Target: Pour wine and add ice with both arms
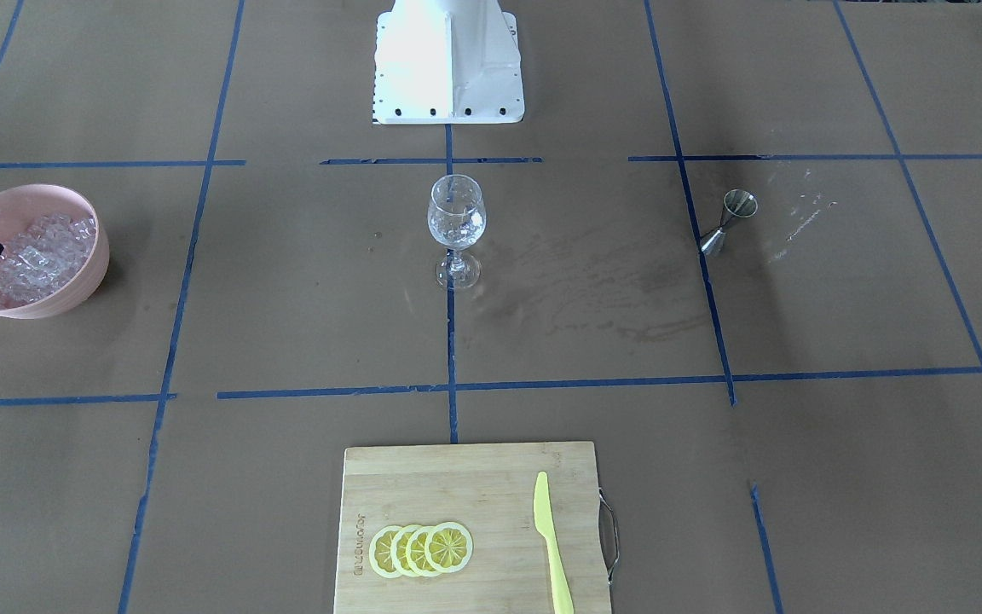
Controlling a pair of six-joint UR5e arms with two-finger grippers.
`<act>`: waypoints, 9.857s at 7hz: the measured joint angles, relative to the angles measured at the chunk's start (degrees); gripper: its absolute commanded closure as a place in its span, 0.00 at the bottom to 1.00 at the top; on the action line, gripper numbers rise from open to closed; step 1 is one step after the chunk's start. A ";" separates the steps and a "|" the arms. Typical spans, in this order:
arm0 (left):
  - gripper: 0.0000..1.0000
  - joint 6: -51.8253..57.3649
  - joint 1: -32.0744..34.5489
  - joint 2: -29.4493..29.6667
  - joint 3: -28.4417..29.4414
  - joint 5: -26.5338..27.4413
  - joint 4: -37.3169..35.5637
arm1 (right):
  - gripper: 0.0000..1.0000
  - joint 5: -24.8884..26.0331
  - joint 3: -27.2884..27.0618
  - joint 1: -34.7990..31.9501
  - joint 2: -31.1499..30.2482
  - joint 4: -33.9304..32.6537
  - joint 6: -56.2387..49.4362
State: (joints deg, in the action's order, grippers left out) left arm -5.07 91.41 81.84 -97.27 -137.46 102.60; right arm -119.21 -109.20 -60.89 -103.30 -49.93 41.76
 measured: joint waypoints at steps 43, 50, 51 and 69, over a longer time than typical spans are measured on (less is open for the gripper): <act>0.00 0.01 0.10 0.17 -1.28 -0.13 0.13 | 0.00 25.41 1.43 35.59 64.64 -62.54 24.29; 0.00 10.44 -1.04 -2.25 -1.51 0.24 -3.44 | 0.00 -4.55 1.42 -3.84 41.09 -61.65 -32.46; 0.00 13.93 -1.01 -2.14 -2.15 0.25 -5.76 | 0.00 -6.77 4.00 -8.35 38.76 -61.57 -40.94; 0.00 17.37 2.27 -2.66 -6.35 0.17 -13.30 | 0.00 -12.10 14.37 -29.17 10.39 -42.36 -56.97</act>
State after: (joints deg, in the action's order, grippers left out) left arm 12.30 93.69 79.19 -103.62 -137.28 89.30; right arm -131.31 -94.83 -90.06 -92.90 -92.28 -15.21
